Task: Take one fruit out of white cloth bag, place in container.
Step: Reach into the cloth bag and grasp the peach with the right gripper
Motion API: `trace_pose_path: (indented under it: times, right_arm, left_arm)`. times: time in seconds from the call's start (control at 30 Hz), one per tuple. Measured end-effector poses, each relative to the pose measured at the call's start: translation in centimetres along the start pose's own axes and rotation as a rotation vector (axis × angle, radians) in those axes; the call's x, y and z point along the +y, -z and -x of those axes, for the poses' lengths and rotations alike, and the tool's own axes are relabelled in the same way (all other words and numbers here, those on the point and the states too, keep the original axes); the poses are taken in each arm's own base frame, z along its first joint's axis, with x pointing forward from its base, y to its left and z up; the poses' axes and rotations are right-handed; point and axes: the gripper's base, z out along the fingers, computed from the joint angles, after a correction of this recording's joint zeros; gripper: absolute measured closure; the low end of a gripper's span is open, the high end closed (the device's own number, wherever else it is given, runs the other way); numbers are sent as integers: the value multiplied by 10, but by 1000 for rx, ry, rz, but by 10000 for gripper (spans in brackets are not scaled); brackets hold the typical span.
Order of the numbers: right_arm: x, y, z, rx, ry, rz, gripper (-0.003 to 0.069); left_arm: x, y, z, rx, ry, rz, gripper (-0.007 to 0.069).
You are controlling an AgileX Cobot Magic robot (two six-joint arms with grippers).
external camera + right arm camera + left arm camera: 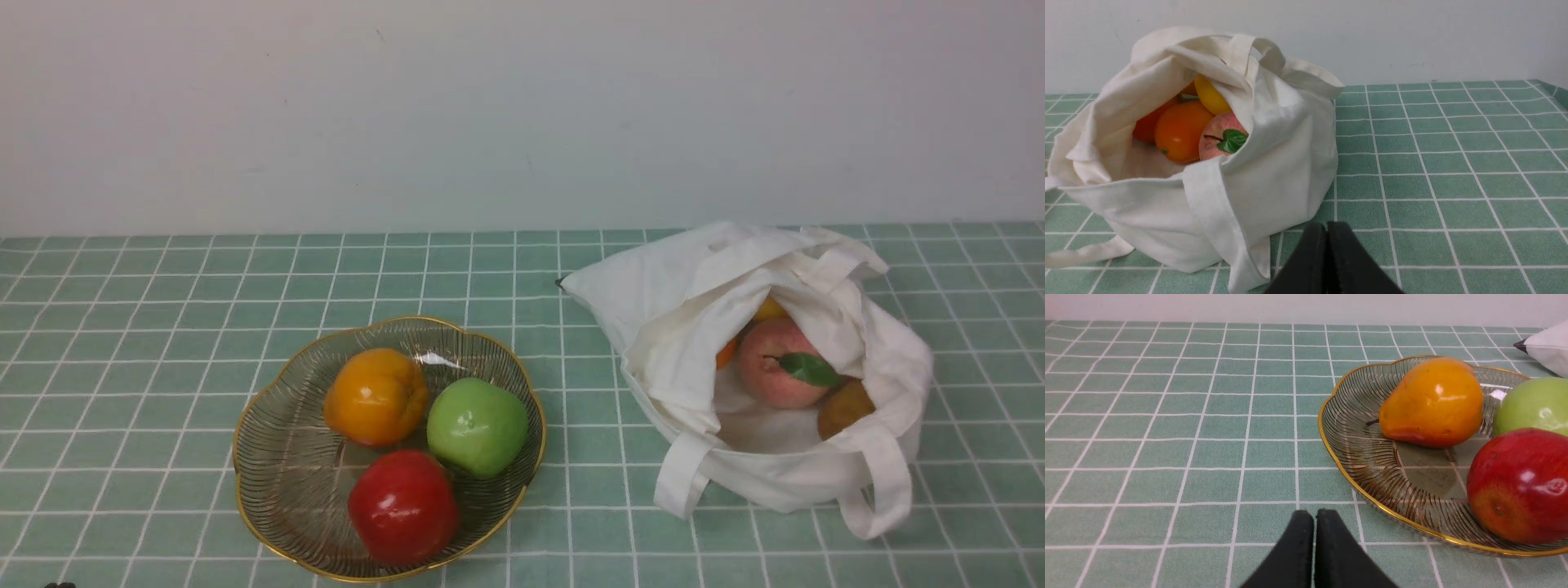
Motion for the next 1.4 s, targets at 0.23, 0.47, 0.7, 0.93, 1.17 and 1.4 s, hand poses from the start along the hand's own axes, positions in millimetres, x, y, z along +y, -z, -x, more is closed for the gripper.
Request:
trace_pose_path:
  times: [0.23, 0.47, 0.7, 0.93, 1.17, 1.4]
  right_arm:
    - [0, 0, 0, 1, 0, 0, 673]
    - [0, 0, 0, 2, 0, 0, 673]
    - [0, 0, 0, 1, 0, 0, 673]
    - [0, 0, 0, 2, 0, 0, 673]
    - [0, 0, 0, 1, -3, 0, 673]
    - [4, 2, 21, -230, -452, 100, 673]
  left_arm:
    - [0, 0, 0, 0, 0, 0, 632]
    - [0, 0, 0, 0, 0, 0, 632]
    - [0, 0, 0, 0, 0, 0, 632]
    - [0, 0, 0, 0, 0, 0, 632]
    - [0, 0, 0, 0, 0, 0, 632]
    - [0, 0, 0, 0, 0, 0, 632]
